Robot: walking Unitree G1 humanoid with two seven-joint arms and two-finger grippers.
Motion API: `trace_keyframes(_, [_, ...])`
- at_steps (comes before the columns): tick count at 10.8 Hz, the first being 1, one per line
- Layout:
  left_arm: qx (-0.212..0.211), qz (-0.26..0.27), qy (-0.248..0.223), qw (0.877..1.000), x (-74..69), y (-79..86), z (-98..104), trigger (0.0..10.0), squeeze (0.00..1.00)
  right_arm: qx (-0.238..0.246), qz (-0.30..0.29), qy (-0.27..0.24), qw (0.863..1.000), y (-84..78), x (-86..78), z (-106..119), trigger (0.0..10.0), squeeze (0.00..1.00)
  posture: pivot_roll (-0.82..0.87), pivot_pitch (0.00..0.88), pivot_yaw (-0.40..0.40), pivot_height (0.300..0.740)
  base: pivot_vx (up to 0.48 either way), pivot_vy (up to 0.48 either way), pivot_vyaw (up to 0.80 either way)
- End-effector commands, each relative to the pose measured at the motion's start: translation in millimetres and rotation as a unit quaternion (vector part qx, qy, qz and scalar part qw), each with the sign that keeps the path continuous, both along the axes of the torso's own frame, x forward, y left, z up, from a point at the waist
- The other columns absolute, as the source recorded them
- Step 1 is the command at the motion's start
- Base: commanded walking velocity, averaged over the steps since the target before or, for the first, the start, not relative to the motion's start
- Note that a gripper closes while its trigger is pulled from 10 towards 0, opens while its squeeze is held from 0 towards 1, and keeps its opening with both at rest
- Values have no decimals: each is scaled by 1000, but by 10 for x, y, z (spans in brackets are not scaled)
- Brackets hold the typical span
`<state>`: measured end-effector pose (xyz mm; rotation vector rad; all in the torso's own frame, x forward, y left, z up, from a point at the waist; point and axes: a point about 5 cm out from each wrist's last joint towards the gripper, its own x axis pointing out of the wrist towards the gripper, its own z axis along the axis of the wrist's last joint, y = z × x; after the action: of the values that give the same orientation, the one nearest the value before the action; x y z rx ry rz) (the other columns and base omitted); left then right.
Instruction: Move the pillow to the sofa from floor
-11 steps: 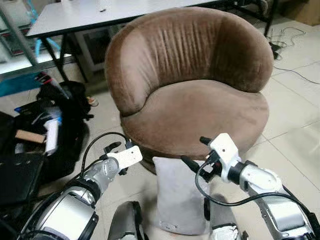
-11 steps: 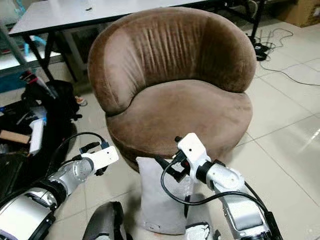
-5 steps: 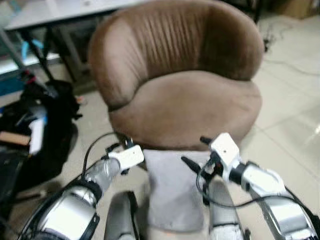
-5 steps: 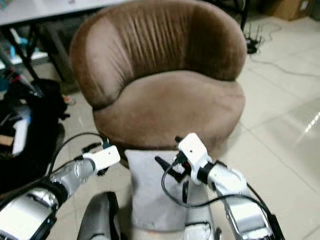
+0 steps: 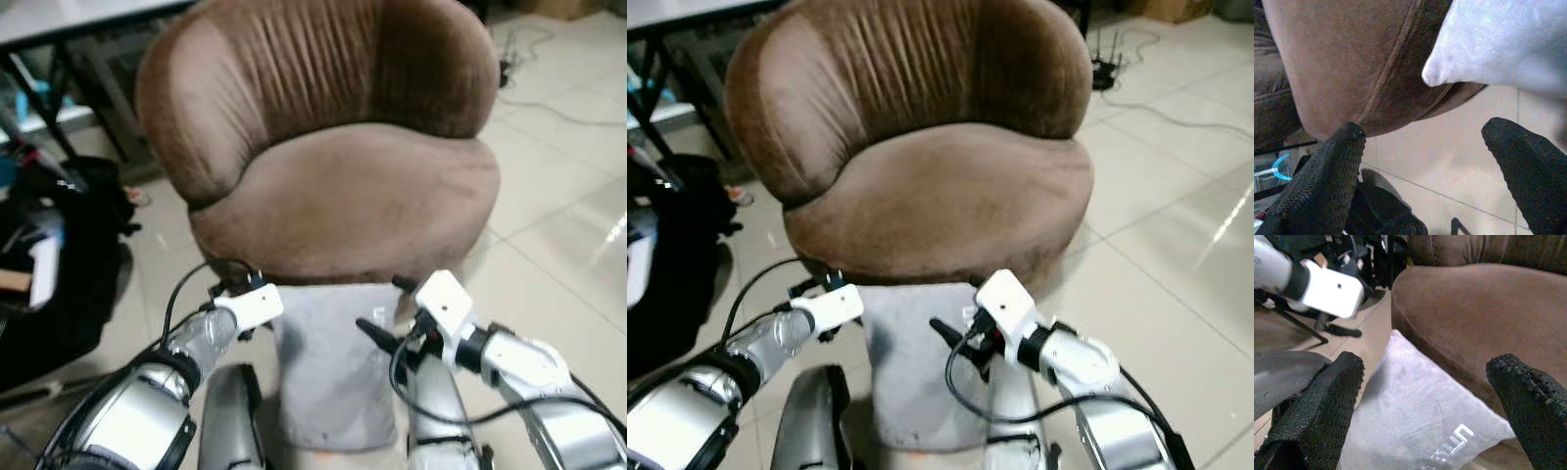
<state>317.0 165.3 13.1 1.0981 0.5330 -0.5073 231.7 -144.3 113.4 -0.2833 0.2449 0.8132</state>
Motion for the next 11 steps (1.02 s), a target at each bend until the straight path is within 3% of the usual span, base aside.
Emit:
trace_keyframes(1, [6,5,-6,1000,45,47,53,10000,0,12,11,-9,1000,10,-50,126,10000,0,-370,0,134,456,0,0,0])
trace_keyframes(6, [33,-49,0,998,-1,-141,-12,10000,0,10,-11,2,1000,-63,-239,199,10000,0,-441,4,124,456,0,0,0])
trace_keyframes(10, [58,-60,5,997,-43,-157,-64,10000,0,3,-19,17,1000,-103,-371,209,10000,0,-466,27,118,456,0,0,0])
trace_keyframes(11, [76,-70,-9,995,-35,-155,-55,10000,145,3,-21,18,1000,-103,-375,210,10000,0,-465,32,118,456,0,0,0])
